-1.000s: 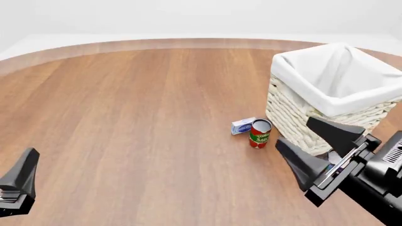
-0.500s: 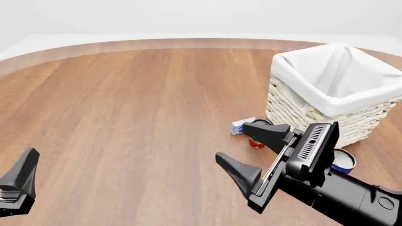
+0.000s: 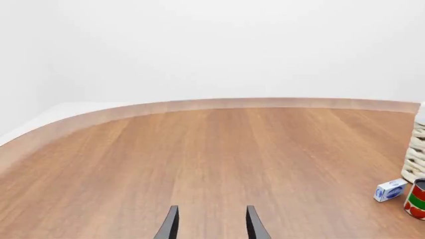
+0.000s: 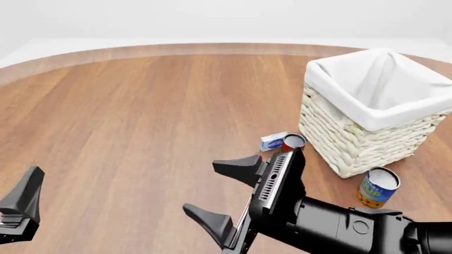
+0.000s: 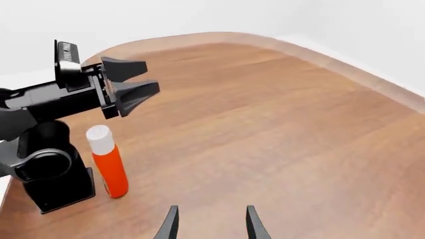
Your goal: Pick up the ketchup, and put it in the basket.
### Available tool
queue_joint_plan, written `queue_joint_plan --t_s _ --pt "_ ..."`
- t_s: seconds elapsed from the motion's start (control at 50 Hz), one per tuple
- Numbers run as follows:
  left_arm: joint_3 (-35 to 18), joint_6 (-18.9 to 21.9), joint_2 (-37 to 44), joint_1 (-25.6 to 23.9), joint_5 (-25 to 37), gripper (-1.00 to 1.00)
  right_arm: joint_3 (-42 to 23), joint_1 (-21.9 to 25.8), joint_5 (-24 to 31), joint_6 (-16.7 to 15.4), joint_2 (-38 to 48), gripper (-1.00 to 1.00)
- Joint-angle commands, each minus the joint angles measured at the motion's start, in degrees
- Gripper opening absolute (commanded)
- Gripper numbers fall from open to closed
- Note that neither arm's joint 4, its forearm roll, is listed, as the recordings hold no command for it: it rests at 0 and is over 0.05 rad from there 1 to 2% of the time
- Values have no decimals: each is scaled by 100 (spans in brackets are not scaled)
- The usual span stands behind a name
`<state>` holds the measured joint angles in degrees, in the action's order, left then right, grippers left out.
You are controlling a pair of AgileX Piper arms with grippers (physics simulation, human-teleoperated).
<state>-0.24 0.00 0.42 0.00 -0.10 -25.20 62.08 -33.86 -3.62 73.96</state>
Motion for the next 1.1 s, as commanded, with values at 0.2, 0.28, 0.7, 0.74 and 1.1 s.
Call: queue_joint_plan --t_s 0.2,0.28,0.7,0.74,1.1 --pt "0 0 0 0 0 100 -658 467 183 324 687 100" --pt "0 0 0 0 0 100 -815 620 298 500 794 100" --pt "0 0 0 0 0 100 -1341 1074 483 696 1341 100" --pt "0 0 0 0 0 100 -1374 1131 497 716 1387 100" --pt "0 0 0 0 0 100 -2010 1707 811 1110 1802 100"
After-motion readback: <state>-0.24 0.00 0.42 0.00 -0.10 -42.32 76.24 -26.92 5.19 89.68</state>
